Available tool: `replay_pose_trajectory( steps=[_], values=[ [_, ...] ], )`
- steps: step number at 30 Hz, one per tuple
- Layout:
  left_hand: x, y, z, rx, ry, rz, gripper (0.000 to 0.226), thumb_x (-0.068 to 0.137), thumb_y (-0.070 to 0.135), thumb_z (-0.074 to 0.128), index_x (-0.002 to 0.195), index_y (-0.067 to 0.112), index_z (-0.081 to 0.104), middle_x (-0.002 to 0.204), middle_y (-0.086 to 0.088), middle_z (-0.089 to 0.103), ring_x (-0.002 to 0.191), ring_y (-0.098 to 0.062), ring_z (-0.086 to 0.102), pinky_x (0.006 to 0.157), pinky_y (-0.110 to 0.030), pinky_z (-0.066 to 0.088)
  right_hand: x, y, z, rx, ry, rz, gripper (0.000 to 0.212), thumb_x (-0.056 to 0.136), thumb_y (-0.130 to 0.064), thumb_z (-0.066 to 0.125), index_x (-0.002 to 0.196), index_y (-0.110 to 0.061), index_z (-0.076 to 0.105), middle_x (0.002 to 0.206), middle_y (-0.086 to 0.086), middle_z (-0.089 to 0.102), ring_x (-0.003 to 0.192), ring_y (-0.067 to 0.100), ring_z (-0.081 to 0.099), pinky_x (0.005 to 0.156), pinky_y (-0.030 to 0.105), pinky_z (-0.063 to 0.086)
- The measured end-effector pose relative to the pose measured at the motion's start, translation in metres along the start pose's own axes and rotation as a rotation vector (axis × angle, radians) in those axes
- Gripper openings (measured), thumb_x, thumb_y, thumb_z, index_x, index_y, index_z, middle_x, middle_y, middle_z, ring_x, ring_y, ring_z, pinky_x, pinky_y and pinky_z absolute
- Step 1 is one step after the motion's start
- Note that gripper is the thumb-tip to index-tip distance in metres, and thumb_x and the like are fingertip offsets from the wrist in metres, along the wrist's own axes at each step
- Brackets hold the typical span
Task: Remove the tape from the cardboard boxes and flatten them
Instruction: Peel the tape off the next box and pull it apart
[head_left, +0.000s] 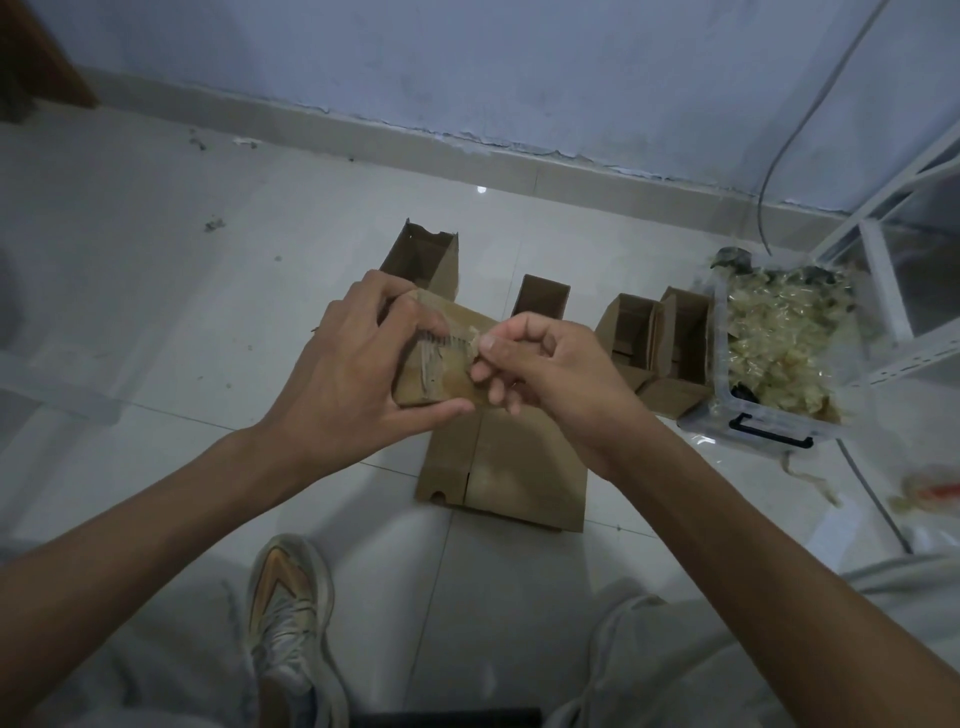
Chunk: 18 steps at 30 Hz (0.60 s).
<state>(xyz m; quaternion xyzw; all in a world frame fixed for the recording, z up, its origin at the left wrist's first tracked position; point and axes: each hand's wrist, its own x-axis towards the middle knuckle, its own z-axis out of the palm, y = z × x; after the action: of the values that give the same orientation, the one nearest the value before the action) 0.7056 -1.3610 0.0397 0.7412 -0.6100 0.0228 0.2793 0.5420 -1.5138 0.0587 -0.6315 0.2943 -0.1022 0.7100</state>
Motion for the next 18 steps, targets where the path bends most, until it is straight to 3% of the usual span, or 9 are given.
replay_pose_trajectory(
  steps=[6,12,18],
  values=[
    [-0.002,0.003,0.002,0.03,-0.046,0.051,0.069,0.076,0.07,0.071,0.121,0.02,0.055,0.126,-0.01,0.048,0.107,-0.019,0.049,0.084,-0.04,0.049,-0.002,0.007,0.011,-0.349,0.077,-0.051,0.028,0.097,-0.039,0.071,0.097,-0.012,0.069,0.074,0.005,0.073,0.057,0.011,0.064,0.05,0.016,0.045],
    [0.002,0.001,-0.001,-0.107,0.0,-0.004,0.07,0.075,0.068,0.074,0.119,0.018,0.053,0.128,-0.007,0.046,0.11,-0.021,0.054,0.078,-0.044,0.057,0.001,0.01,-0.012,0.009,0.121,0.166,0.029,0.104,-0.029,0.064,0.081,-0.011,0.067,0.063,0.001,0.059,0.053,0.011,0.051,0.052,0.024,0.04],
    [0.003,0.002,0.002,-0.168,-0.069,-0.074,0.058,0.076,0.059,0.073,0.113,0.02,0.05,0.131,0.004,0.045,0.107,-0.017,0.057,0.072,-0.043,0.057,0.003,0.013,-0.009,-0.083,0.067,0.076,0.027,0.105,-0.031,0.061,0.089,-0.01,0.066,0.068,0.001,0.065,0.056,0.009,0.057,0.055,0.022,0.047]
  ],
)
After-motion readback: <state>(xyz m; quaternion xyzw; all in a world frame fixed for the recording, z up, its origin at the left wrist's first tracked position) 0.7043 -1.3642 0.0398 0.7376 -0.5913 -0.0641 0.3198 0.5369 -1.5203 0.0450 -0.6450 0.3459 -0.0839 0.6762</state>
